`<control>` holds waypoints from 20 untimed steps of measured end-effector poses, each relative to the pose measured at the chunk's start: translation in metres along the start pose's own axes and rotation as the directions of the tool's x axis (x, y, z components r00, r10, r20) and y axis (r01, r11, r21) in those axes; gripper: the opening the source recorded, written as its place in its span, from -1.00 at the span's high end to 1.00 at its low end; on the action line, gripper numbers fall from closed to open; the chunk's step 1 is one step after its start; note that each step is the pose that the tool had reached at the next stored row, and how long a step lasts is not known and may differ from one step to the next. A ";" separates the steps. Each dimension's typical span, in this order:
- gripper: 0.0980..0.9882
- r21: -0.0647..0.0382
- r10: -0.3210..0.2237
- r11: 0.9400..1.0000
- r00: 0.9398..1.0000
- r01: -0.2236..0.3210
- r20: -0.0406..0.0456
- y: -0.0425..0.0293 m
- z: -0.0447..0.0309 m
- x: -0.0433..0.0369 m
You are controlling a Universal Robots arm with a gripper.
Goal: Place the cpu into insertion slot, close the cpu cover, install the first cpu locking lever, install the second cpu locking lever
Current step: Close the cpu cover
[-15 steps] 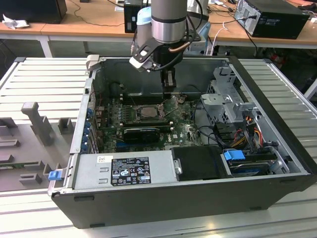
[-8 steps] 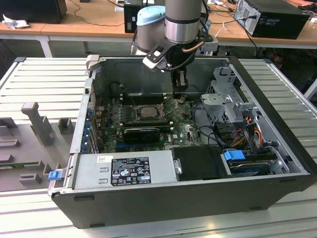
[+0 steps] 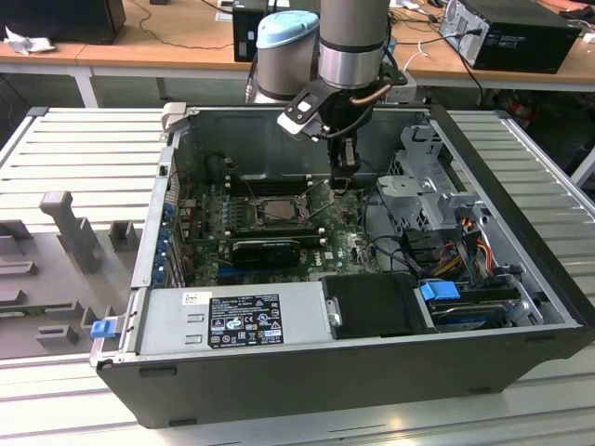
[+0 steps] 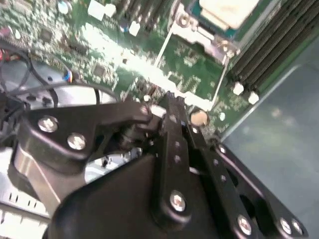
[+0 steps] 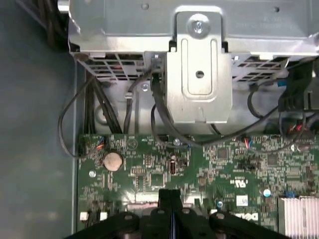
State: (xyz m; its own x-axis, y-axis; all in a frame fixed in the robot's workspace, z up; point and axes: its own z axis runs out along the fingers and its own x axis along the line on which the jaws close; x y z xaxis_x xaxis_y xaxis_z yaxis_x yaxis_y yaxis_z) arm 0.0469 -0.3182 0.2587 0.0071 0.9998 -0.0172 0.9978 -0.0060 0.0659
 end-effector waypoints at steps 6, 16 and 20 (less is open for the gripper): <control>0.98 0.030 -0.009 0.999 1.000 0.009 -0.002 0.0154 0.0046 0.0014; 0.98 0.044 -0.025 0.999 1.000 0.026 -0.007 0.0076 0.0097 0.0018; 0.98 0.044 -0.029 0.999 1.000 0.029 -0.007 0.0003 0.0092 0.0017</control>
State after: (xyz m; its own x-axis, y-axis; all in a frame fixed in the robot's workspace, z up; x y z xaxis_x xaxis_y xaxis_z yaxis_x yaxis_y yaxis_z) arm 0.0478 -0.3167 0.2495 -0.0218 0.9997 -0.0119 0.9995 0.0221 0.0217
